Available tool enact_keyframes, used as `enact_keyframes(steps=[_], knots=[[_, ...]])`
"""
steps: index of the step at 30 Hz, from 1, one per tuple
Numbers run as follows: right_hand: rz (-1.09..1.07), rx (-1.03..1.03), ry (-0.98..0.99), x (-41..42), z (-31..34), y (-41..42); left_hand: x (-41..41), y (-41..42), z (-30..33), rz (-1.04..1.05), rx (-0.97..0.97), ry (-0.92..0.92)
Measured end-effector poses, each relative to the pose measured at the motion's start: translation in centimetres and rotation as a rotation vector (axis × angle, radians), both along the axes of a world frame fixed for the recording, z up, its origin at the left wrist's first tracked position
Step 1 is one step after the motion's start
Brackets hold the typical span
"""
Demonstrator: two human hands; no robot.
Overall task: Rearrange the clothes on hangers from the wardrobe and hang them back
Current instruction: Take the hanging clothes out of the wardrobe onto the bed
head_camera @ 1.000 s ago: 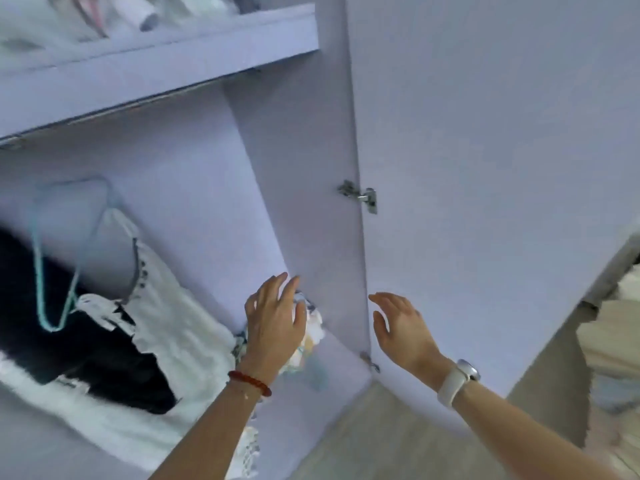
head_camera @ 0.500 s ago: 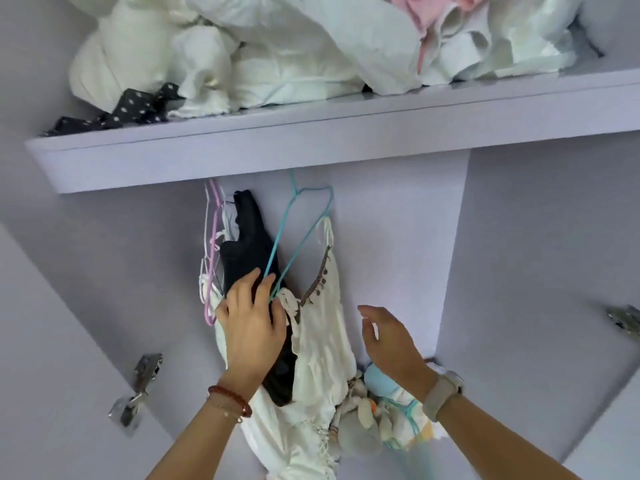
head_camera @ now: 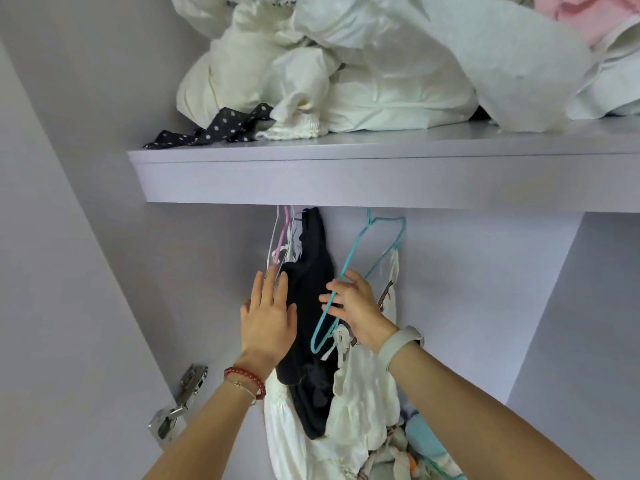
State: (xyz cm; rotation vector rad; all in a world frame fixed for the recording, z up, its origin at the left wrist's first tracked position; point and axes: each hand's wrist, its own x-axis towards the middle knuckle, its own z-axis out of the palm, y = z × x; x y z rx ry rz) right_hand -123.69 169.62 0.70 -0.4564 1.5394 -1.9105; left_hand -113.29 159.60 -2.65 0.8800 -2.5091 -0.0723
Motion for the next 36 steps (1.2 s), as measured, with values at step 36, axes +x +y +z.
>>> enact_keyframes(steps=[36], knots=[[-0.856, 0.773, 0.935, 8.5, -11.7, 32.1, -4.8, 14.0, -5.9, -0.809, 0.170, 0.203]])
